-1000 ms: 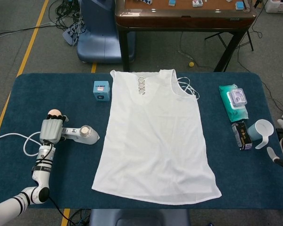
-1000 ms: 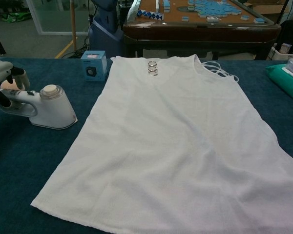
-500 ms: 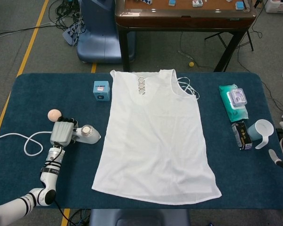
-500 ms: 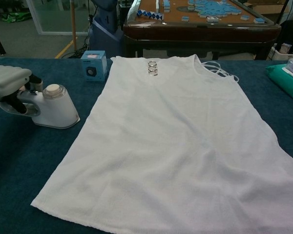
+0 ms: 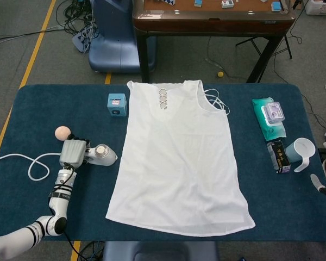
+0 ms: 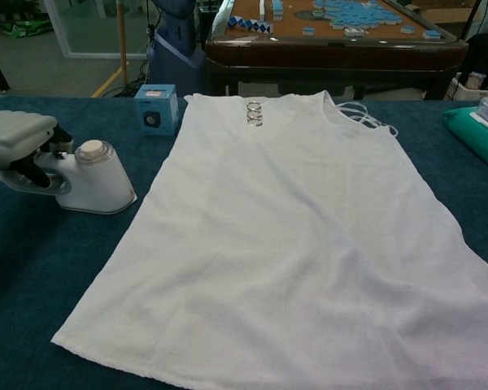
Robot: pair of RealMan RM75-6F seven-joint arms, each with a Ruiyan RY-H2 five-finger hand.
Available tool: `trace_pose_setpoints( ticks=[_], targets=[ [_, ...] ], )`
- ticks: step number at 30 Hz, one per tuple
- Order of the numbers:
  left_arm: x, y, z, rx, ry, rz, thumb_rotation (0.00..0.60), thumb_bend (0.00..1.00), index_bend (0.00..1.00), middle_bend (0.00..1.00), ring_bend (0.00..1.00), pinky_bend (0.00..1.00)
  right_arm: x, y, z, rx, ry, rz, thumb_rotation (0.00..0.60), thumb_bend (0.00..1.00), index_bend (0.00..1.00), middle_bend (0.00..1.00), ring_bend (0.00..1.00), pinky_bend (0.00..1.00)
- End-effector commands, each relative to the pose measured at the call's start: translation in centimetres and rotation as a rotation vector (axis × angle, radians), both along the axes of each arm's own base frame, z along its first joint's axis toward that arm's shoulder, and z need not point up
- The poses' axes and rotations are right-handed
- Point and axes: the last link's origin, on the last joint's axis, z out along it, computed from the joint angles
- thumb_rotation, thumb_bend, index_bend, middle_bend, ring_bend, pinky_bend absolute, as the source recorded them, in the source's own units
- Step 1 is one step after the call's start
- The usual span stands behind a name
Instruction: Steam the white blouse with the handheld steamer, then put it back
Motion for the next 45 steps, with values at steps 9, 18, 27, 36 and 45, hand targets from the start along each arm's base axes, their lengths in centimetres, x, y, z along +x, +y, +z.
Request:
trace_pose_setpoints(
  ticks=[9,18,27,36,45],
  targets=[
    [-0.9,0.0,0.1,-0.006,-0.041,-0.004,0.6,0.29,0.68,0.74,0.63,0.61,0.2,0.1,-0.1,0.002,-0.003,0.003,0.6,0.24,0.18,0.29,0.21,0.21],
    [-1.6,0.4,0.5,-0.03,-0.185,0.003,0.6,0.29,0.74,0.79,0.68,0.73,0.4,0.2,-0.3,0.015,-0.002,-0.002,0.6,0.24,0.18,0.29,0.21,0.21],
    [-2.3,0.6,1.7,-0.054,-0.341,0.014,0.6,0.29,0.77,0.81,0.7,0.76,1.1,-0.3,-1.7,0.101,-0.011,0.012,0.6,0.24,0.18,0.29,0.21,0.21],
    [-1.4,-0.1,3.4,-0.03,-0.399,-0.049,0.6,0.29,0.77,0.81,0.7,0.76,2.5,-1.4,-3.9,0.25,-0.048,0.083,0.6,0.25,0.18,0.29,0.21,0.21],
    [1.4,-1.1,3.5,-0.06,-0.391,-0.104,0.6,0.29,0.77,0.81,0.7,0.76,5.3,-2.6,-8.8,0.57,-0.079,0.198,0.6,0.67,0.04,0.18,0.12,0.2]
  ],
)
